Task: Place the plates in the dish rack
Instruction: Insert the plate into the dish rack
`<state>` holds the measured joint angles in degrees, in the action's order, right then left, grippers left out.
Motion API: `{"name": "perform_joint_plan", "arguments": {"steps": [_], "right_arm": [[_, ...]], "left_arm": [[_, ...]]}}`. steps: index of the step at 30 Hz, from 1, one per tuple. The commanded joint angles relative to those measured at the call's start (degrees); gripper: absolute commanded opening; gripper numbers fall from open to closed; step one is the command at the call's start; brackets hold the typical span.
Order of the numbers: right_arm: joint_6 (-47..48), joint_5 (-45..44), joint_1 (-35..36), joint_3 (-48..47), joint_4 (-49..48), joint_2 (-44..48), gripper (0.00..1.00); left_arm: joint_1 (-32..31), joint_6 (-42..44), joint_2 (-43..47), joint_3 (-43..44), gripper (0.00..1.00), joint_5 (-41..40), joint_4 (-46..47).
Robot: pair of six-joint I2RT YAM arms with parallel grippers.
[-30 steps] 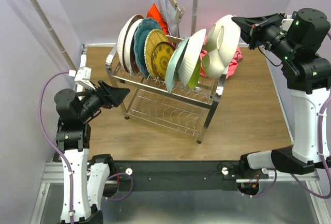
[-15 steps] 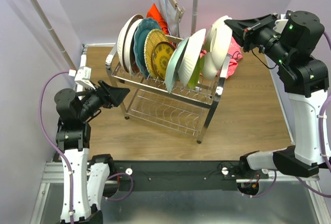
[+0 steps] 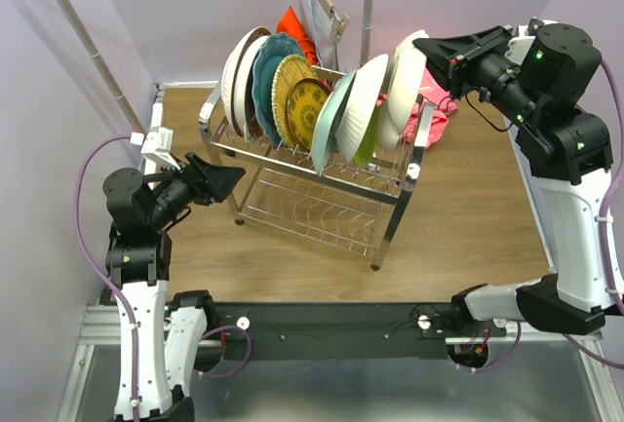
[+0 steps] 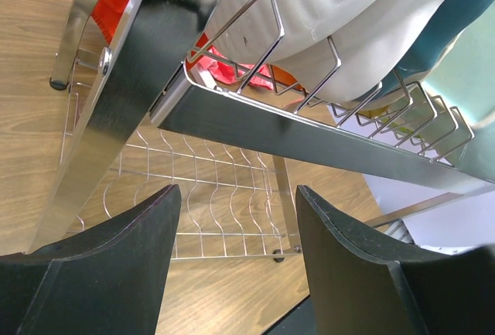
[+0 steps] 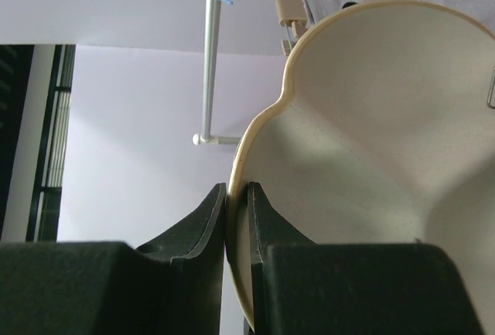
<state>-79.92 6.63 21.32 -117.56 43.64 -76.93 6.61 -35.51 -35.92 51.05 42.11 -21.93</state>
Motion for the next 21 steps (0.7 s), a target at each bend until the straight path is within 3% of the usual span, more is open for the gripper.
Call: {"name": "perform_joint_plan", "arguments": {"steps": [1,21], "right_arm": [[-1.12,0.84,2.41,1.1,-8.39,-0.15,0.24],[1.35,0.48,6.98,5.93,-8.66,1.86,0.29]], "left_arm": [[-0.2,0.97,0.59,-0.77,0.7,0.43,1.02],[-0.2,1.93,2.0,-1.83,0.7,0.26,-0.39]]}}
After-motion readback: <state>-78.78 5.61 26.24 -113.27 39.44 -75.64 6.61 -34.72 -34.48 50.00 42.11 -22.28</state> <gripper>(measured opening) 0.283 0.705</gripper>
